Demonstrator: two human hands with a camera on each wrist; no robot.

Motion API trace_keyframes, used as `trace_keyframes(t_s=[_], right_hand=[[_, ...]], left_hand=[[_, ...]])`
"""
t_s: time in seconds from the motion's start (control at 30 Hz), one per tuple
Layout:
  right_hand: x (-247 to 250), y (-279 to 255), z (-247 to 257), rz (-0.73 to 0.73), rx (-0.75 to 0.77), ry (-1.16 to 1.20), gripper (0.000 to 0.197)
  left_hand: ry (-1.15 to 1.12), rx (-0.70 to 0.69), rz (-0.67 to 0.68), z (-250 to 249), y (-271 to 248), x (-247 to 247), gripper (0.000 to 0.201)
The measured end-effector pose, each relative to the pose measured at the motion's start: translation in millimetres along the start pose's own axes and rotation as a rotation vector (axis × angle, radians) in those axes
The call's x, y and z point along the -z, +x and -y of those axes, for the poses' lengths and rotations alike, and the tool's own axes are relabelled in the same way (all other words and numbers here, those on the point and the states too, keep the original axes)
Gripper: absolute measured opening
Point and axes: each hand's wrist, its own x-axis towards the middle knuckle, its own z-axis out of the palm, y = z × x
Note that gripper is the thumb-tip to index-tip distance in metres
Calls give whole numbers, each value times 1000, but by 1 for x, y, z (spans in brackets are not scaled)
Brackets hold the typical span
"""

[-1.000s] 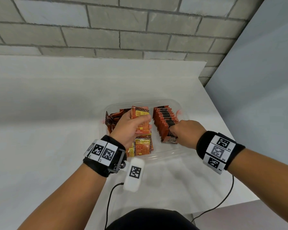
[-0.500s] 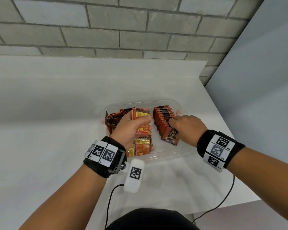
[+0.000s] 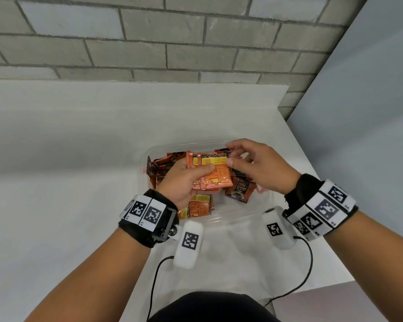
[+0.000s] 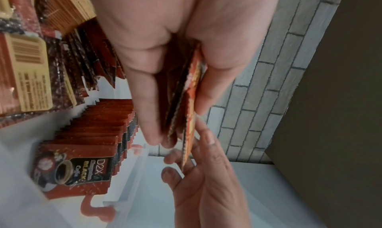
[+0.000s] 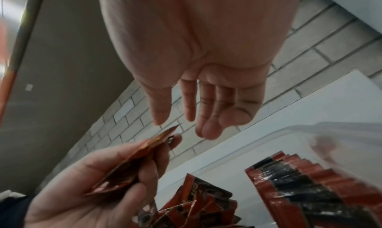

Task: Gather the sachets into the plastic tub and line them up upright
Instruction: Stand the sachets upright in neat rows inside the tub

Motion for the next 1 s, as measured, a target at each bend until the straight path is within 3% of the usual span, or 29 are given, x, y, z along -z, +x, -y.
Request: trace_keyframes(t_s=[0.1, 0.17, 0.23, 0.37, 0.47, 0.57, 0.63, 0.73, 0.8, 0.9, 1.0], right_hand=[[-5, 0, 3, 61, 29, 27, 39], [-5, 0, 3, 39, 44, 64, 28], [-3, -1, 4, -58, 65, 74, 15], [-5, -7, 4, -303, 197, 10, 18], [-16, -11, 5, -219, 314, -156, 13], [-20, -10, 2, -45, 293, -250, 20], [-18, -9, 1, -20, 297, -225, 20], [-14, -7, 1, -168, 282, -127, 15], [-10, -4, 1, -224, 226, -132, 26], [-4, 0, 1, -123, 153, -168, 44], [4, 2, 2, 0, 107, -161, 34]], left_hand=[[25, -31, 39, 1, -2, -2, 18], [33, -43, 51, 1, -4, -3, 20], [16, -37, 25, 1, -4, -1, 36], [-130, -24, -52, 1, -3, 4, 52], [-211, -23, -6, -4, -5, 2, 37], [-169, -71, -34, -7, -4, 2, 17], [-116, -95, -77, -6, -3, 5, 21], [-84, -100, -88, -7, -2, 6, 29], [-42, -110, -56, -7, -3, 4, 28], [75, -104, -3, -9, -3, -2, 31], [191, -134, 9, -6, 1, -8, 35]])
